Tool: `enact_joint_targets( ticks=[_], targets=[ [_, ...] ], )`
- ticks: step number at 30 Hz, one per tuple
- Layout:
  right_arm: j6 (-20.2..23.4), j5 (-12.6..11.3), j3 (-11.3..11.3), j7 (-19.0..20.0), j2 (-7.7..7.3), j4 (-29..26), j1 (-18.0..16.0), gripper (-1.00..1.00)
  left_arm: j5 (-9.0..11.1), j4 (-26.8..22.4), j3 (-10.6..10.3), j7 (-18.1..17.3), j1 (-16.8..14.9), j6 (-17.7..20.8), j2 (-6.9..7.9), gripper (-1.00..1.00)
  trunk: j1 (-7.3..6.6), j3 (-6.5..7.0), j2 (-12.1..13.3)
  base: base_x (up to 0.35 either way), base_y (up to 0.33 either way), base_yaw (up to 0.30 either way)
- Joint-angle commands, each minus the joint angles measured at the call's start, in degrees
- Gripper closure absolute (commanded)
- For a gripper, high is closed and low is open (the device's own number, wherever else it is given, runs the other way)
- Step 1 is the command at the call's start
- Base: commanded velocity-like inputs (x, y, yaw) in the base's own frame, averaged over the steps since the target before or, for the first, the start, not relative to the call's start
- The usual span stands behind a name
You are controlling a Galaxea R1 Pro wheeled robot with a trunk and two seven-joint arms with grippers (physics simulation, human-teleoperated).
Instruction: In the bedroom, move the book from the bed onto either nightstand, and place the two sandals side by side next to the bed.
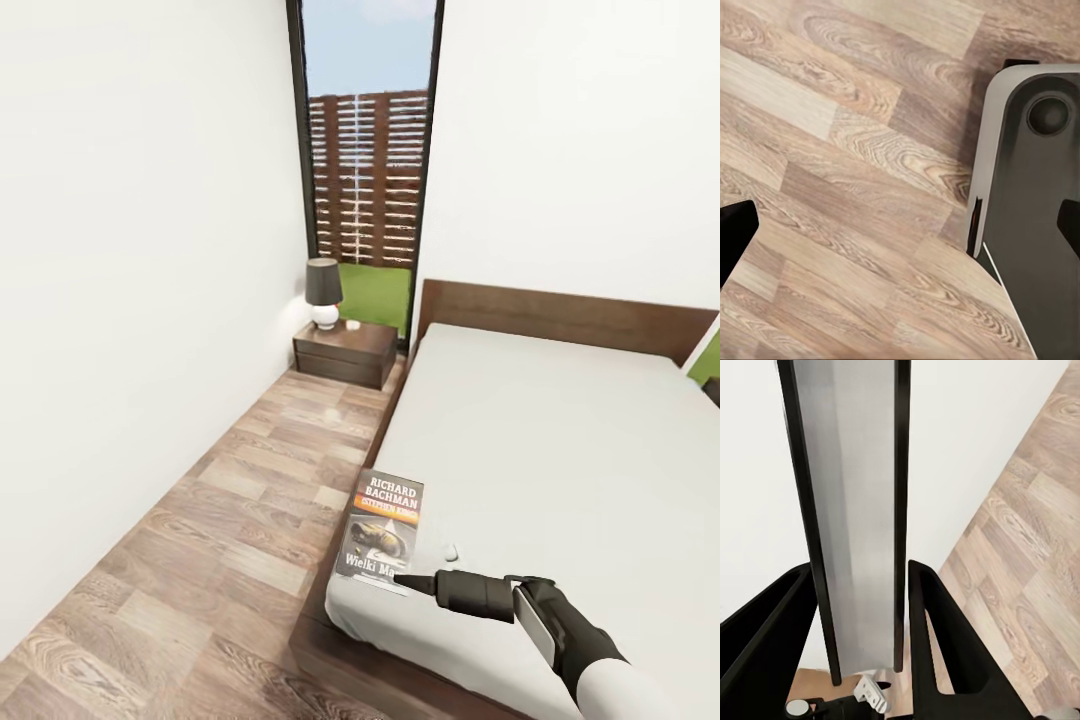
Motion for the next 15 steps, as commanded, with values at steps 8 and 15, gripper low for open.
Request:
enact_joint_targets(
  ticks=[8,15],
  targets=[
    [0.5,-0.6,0.3,-0.1,-0.08,-0.1,0.0,1.0,0.5,0.1,-0.1,0.0,-0.1,-0.2,-0.01,-1.0,0.03,-0.72,-0.1,0.0,0.0,0.16],
    [0.5,-0.5,0.3,-0.1,-0.08,0.0,0.0,1.0,0.6,0.1,0.0,0.0,-0.1,-0.1,-0.01,-1.0,0.03,-1.24,-0.1,0.0,0.0,0.16]
  ],
)
